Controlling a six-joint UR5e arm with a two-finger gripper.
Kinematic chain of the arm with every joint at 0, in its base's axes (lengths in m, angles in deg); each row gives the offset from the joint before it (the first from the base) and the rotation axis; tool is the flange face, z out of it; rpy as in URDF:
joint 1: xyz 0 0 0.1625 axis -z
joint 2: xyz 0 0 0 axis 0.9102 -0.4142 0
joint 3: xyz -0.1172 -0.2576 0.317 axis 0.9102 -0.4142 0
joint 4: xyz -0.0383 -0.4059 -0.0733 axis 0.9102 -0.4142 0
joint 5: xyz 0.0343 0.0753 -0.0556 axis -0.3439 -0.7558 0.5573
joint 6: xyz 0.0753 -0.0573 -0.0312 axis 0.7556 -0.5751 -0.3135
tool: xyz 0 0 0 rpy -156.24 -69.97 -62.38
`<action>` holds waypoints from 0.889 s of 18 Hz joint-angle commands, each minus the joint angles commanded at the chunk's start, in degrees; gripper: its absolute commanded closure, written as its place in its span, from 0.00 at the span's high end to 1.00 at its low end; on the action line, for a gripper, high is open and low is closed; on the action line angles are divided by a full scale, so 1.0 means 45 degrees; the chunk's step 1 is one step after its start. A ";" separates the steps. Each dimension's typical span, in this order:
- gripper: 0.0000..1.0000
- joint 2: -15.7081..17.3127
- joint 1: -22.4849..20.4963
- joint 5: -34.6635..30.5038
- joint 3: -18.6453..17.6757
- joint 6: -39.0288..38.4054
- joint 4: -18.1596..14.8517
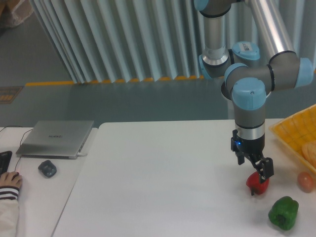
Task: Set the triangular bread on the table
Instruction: 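Raise the open gripper and move it toward the yellow basket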
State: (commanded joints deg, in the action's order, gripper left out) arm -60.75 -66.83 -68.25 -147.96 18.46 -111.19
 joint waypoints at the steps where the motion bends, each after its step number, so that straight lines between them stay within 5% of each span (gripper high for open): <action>1: 1.00 0.0000 0.0000 0.0000 -0.0019 0.0039 0.0000; 9: 1.00 -0.0040 0.0020 -0.0059 -0.0215 -0.1089 0.0000; 16: 1.00 0.0000 -0.0195 -0.0369 -0.0214 -0.0140 0.0567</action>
State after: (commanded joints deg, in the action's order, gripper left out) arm -60.75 -67.71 -69.91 -148.92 17.83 -108.64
